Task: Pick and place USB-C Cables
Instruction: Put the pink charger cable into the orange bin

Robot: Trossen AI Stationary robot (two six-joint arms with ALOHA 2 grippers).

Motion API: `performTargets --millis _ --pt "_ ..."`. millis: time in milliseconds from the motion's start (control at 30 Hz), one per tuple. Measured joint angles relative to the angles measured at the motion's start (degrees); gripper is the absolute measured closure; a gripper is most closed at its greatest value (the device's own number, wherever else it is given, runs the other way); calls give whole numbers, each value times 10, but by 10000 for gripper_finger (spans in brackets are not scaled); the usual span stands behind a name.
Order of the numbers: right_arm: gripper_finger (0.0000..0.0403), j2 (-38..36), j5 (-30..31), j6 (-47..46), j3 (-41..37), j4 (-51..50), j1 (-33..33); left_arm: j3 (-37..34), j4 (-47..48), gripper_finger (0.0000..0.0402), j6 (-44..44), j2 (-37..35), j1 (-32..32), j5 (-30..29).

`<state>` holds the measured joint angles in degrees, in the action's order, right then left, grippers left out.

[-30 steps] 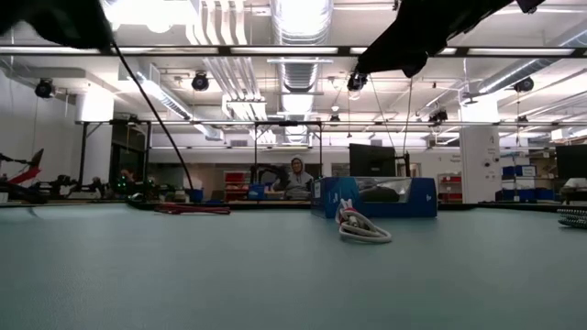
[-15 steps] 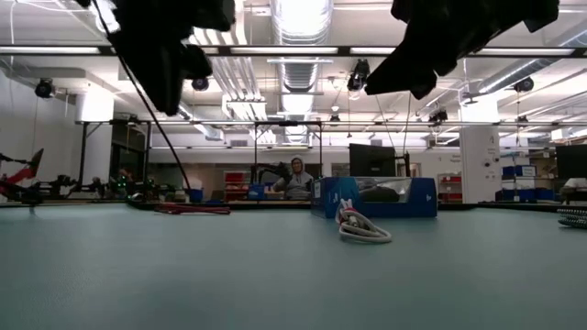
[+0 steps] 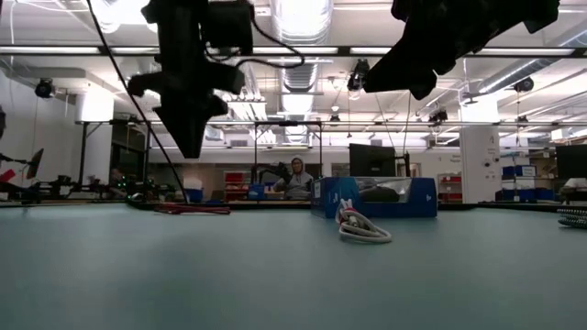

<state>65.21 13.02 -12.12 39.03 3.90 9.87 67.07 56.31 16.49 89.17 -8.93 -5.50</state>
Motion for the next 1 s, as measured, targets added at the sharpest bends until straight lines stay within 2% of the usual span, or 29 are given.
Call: performTargets --millis 267,567,667,767,867,1000 --pt "303 0 0 -9 0 0 0 -12 -46 340 78 14 -116 -7" --pt "306 0 0 -9 0 13 0 -12 -58 340 90 23 -215 -7" --pt "307 0 0 -9 0 12 0 -8 -41 340 103 23 -239 -5" --pt "305 0 0 -9 0 12 0 12 17 340 112 22 -258 6" --pt "303 0 0 -8 0 11 0 33 51 340 82 22 -279 37" --pt "305 0 0 -2 0 12 0 56 49 340 -17 30 -308 53"
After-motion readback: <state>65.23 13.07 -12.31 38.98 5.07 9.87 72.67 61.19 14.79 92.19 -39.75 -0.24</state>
